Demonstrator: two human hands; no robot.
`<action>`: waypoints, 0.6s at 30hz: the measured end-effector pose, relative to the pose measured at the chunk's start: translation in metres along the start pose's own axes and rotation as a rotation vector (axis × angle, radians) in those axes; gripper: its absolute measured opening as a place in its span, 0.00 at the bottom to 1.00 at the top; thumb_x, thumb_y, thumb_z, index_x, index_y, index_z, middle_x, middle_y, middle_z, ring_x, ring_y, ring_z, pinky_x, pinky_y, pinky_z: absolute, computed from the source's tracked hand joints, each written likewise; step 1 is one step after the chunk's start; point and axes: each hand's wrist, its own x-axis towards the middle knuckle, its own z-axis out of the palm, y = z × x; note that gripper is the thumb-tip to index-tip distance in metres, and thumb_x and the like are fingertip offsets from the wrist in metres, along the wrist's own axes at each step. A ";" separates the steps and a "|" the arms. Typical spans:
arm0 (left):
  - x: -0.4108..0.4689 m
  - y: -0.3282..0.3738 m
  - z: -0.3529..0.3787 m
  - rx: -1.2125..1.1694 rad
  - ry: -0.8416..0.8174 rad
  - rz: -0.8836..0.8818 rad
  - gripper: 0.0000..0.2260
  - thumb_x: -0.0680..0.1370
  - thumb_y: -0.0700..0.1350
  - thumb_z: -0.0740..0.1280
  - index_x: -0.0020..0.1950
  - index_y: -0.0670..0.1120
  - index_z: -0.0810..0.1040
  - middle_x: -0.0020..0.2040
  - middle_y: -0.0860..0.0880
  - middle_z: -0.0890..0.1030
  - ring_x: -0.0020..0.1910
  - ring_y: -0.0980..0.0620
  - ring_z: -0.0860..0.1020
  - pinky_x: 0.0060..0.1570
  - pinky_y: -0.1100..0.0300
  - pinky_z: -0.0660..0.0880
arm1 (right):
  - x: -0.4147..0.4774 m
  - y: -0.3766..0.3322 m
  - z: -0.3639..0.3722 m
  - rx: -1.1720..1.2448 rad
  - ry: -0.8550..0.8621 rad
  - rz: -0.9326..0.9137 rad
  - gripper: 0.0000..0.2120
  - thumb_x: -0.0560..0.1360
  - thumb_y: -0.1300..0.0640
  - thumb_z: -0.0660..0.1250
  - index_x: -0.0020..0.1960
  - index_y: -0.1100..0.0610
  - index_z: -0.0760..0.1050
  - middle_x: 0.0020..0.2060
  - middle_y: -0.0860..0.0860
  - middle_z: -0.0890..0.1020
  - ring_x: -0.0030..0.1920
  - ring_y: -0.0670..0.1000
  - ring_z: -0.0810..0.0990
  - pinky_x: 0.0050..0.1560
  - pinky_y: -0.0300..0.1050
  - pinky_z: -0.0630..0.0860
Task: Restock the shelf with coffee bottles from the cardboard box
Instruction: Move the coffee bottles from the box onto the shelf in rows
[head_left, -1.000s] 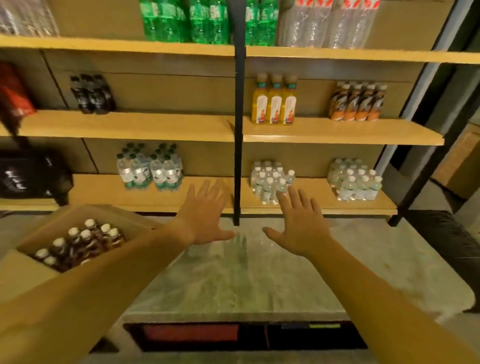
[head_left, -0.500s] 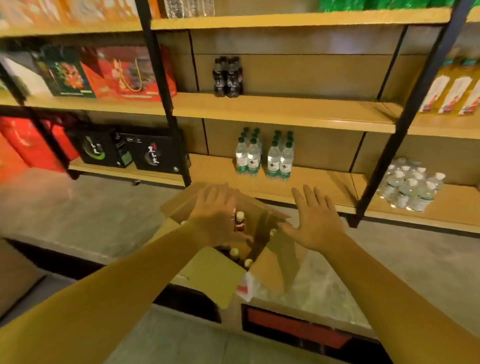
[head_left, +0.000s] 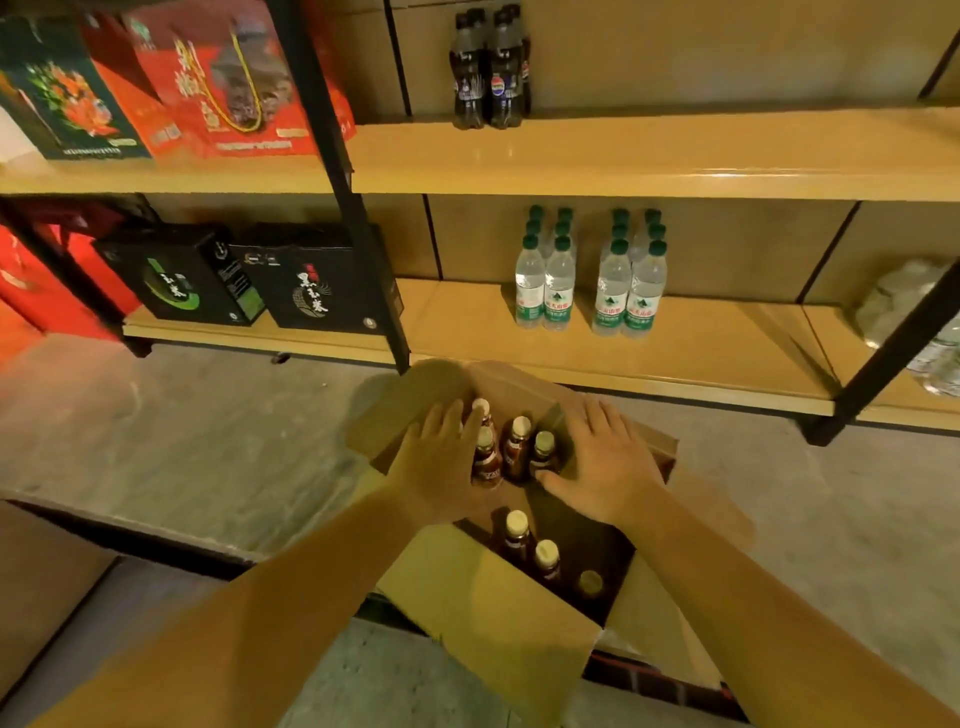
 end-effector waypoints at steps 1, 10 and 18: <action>0.007 0.000 0.011 -0.019 -0.061 -0.012 0.48 0.75 0.72 0.63 0.83 0.49 0.43 0.84 0.44 0.49 0.82 0.40 0.49 0.80 0.42 0.53 | 0.007 0.000 0.009 0.013 -0.016 0.009 0.46 0.74 0.29 0.59 0.82 0.51 0.45 0.82 0.56 0.49 0.82 0.58 0.45 0.81 0.58 0.48; 0.078 -0.016 0.094 -0.612 -0.365 -0.296 0.44 0.68 0.57 0.80 0.77 0.48 0.63 0.72 0.47 0.72 0.73 0.44 0.71 0.71 0.51 0.70 | 0.048 0.006 0.095 0.238 -0.235 0.331 0.47 0.73 0.32 0.66 0.82 0.48 0.45 0.82 0.51 0.51 0.82 0.55 0.48 0.80 0.58 0.55; 0.136 -0.032 0.166 -0.830 -0.515 -0.500 0.48 0.73 0.45 0.78 0.83 0.52 0.49 0.76 0.42 0.67 0.75 0.40 0.68 0.71 0.46 0.70 | 0.091 0.024 0.141 0.516 -0.250 0.525 0.48 0.71 0.34 0.70 0.81 0.48 0.49 0.79 0.52 0.61 0.78 0.57 0.59 0.76 0.57 0.63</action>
